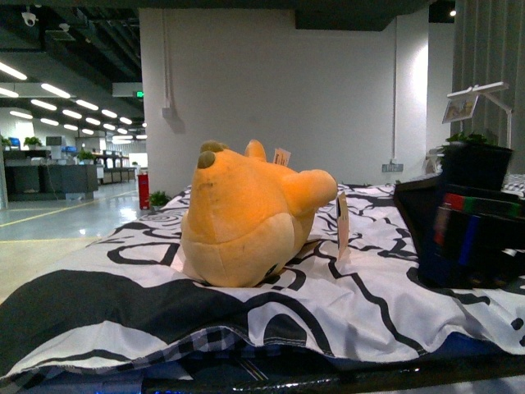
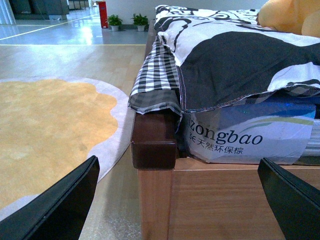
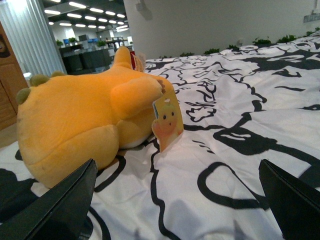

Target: Put away toys

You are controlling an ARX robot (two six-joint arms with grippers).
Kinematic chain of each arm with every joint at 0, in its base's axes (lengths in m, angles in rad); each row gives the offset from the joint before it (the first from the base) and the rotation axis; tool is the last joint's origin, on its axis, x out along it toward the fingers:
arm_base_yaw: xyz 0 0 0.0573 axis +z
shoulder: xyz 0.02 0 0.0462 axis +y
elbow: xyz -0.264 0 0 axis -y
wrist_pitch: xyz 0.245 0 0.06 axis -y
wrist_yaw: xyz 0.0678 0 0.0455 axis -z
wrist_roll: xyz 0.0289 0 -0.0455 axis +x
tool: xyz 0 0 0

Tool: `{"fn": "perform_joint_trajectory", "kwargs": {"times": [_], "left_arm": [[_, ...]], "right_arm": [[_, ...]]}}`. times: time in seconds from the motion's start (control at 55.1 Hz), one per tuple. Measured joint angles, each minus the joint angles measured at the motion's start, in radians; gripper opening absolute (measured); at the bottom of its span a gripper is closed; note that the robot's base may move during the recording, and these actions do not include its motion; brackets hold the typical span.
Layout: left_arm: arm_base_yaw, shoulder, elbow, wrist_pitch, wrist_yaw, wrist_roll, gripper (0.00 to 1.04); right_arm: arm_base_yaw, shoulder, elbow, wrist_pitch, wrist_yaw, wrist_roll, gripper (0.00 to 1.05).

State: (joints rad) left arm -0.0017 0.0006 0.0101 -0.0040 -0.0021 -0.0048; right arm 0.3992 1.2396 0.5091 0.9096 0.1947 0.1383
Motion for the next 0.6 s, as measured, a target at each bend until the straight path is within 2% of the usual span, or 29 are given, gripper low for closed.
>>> {"fn": "perform_joint_trajectory", "kwargs": {"times": [0.381,0.599], "left_arm": [[0.0,0.0,0.0,0.0,0.0,0.0,0.98],[0.0,0.0,0.0,0.0,0.0,0.0,0.98]], "right_arm": [[0.035,0.222,0.229,0.02,-0.025,-0.021,0.98],[0.085,0.278,0.344,0.018,-0.031,-0.051,0.98]]}}
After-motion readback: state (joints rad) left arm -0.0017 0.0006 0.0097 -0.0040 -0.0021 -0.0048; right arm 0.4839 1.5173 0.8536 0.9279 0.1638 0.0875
